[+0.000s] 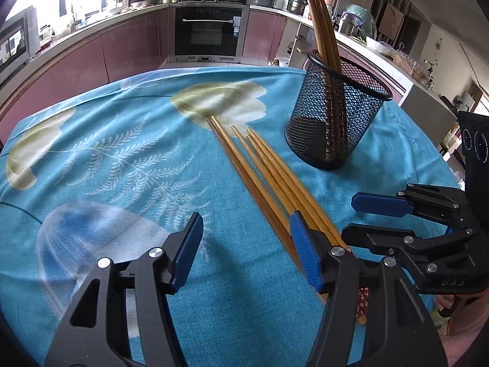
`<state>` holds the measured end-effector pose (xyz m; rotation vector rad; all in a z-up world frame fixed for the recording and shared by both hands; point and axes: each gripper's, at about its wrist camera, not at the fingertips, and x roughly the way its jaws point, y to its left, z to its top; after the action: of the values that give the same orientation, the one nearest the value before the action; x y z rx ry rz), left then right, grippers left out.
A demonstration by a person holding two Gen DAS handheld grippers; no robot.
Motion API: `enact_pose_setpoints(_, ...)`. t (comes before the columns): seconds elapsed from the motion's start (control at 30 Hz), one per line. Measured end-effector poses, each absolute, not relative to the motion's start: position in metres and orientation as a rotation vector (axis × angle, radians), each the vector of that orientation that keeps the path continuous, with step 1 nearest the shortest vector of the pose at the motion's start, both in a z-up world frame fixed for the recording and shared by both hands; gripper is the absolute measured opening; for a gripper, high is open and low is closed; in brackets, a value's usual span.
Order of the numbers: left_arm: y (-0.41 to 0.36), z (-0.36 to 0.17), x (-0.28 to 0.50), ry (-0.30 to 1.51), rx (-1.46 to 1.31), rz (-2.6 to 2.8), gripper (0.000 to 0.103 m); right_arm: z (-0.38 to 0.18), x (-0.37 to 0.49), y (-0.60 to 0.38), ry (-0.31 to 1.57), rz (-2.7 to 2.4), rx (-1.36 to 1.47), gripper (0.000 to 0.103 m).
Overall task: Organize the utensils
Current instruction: 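Open both grippers to drop the chopsticks into the mesh cup, then grasp a chopstick with the right gripper while the left gripper grasps another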
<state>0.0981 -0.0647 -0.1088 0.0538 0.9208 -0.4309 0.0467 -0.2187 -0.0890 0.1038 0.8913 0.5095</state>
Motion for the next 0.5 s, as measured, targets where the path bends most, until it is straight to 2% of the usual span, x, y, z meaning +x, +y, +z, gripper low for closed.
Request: enact_pose_setpoints(0.5, -0.0687, -0.1109, 0.0958, 0.943, 0.115, -0.404, 0.051, -0.0900, 0.0470, -0.2211, 0.891, 0.494, 0.084, 0.039)
